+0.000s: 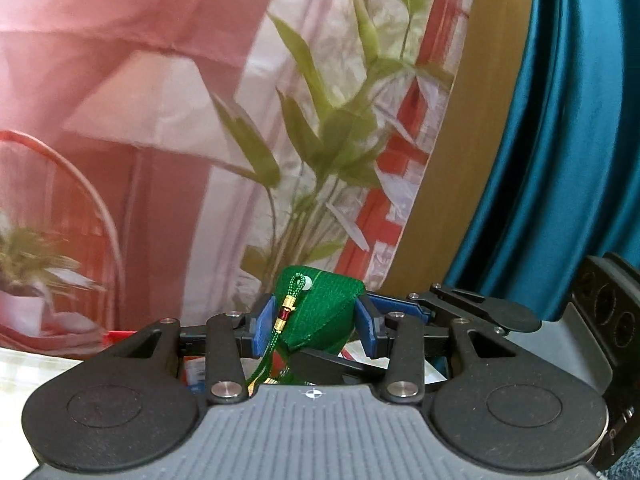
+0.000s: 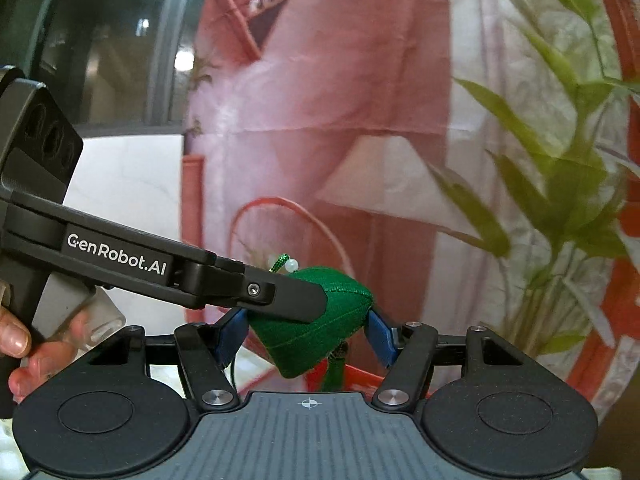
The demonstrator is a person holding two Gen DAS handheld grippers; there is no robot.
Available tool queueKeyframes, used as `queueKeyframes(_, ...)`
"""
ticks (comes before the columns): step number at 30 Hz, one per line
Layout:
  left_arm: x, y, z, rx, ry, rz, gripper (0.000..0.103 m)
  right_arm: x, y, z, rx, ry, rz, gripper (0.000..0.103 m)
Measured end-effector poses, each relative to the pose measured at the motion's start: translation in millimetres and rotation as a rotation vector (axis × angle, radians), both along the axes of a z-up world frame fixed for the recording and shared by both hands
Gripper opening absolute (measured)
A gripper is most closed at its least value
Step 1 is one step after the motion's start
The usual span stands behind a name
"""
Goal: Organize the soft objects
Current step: 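Lift the green pouch with the left tool toward the box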
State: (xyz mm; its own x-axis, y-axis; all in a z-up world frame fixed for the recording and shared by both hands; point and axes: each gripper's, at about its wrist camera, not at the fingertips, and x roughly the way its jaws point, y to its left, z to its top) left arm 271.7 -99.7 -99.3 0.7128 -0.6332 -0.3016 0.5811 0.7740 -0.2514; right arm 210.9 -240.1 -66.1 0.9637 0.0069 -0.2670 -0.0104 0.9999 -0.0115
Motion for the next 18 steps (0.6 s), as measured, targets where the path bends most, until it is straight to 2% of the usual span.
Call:
queueKeyframes(8, 57.7, -40.5, -47.2, -0.005, 0.162, -0.076, 0.048, 12.9, -48.1, -40.8, -0.040, 0.111, -0.064, 0.060)
queueKeyframes(13, 80.5, -55.3, -68.5, 0.041, 0.211, -0.072, 0.048, 23.4, -66.7, -70.1, -0.040, 0.174, -0.081, 0.060)
queueKeyframes(18, 96.6, -62.6, -85.7, 0.054, 0.249, -0.063, 0.048, 35.5, -79.2, -92.6, -0.027, 0.218, -0.096, 0.060)
